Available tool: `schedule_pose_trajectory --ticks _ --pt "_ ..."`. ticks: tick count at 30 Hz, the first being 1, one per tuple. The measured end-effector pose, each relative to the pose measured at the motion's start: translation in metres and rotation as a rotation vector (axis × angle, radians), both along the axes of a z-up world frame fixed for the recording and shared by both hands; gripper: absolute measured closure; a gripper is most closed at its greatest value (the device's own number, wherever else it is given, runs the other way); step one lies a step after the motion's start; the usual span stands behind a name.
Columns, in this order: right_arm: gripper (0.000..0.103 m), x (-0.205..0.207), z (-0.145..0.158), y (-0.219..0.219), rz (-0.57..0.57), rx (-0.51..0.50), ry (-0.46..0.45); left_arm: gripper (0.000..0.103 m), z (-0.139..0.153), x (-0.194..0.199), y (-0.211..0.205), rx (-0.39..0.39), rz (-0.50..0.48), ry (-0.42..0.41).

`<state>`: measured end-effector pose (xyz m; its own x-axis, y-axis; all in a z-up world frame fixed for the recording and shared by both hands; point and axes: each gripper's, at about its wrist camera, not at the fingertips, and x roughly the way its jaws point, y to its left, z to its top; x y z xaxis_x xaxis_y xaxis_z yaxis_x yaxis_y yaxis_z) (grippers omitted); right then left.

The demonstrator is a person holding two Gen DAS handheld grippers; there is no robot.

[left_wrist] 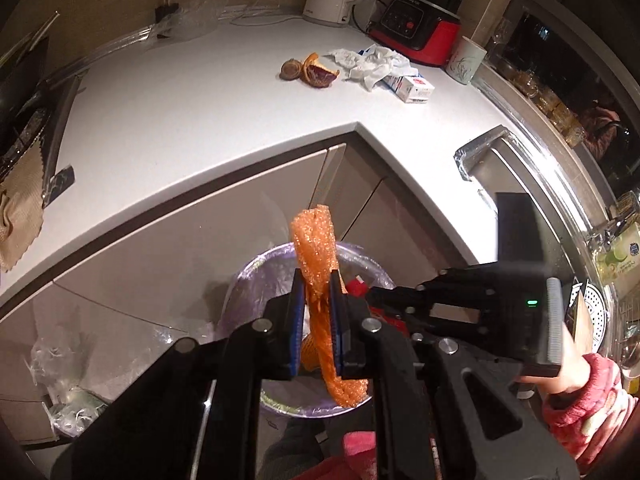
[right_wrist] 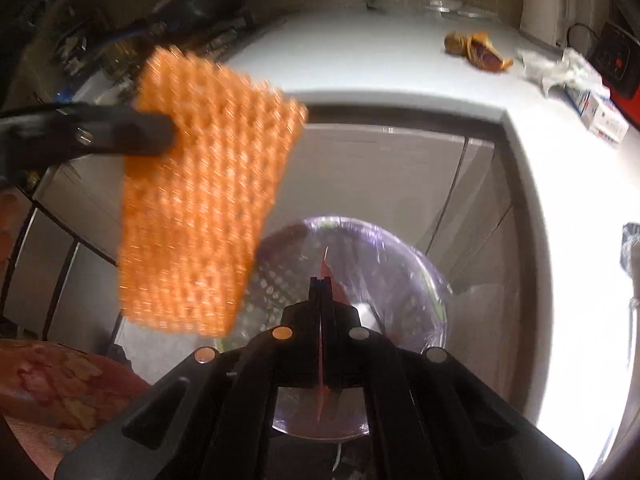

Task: Collect trash
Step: 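Carry the net and packet to the basket and open both tools over it, then move both tools back over the counter toward the tissues and milk carton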

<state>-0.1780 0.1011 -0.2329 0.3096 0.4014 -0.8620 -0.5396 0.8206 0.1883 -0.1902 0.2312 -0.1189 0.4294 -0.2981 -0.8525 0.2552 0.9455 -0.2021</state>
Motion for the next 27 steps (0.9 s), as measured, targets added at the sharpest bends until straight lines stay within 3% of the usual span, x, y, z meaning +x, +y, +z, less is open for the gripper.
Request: schedule_pose_trajectory --ticks 4,5,6,9,15,20,23,25,27 --pt "0.099 0.002 -0.043 0.008 -0.051 -0.069 0.062 0.092 -0.012 -0.007 0.003 0.015 -0.019 0.014" --pt "0.085 0.003 -0.048 0.008 -0.061 -0.072 0.089 0.092 -0.015 -0.008 0.004 0.017 -0.023 0.015" --pt "0.057 0.002 -0.048 0.006 -0.082 -0.067 0.101 0.092 -0.016 -0.008 0.003 0.018 -0.028 0.019" --pt "0.027 -0.006 -0.023 -0.005 -0.135 -0.030 0.051 0.092 -0.022 -0.008 0.000 0.020 -0.042 0.029" --pt "0.008 -0.022 0.054 -0.042 -0.227 0.013 -0.068 0.092 -0.042 -0.006 -0.011 0.025 -0.080 0.067" --pt "0.006 -0.034 0.093 -0.075 -0.311 0.053 -0.129 0.091 -0.084 0.002 -0.030 0.037 -0.113 0.165" --pt "0.005 -0.036 0.109 -0.094 -0.346 0.069 -0.153 0.070 -0.121 0.007 -0.045 0.062 -0.125 0.245" --pt "0.005 -0.036 0.116 -0.104 -0.361 0.082 -0.161 0.043 -0.145 0.009 -0.056 0.101 -0.139 0.268" --pt "0.006 -0.037 0.121 -0.114 -0.373 0.087 -0.165 0.035 -0.163 0.008 -0.066 0.145 -0.153 0.273"
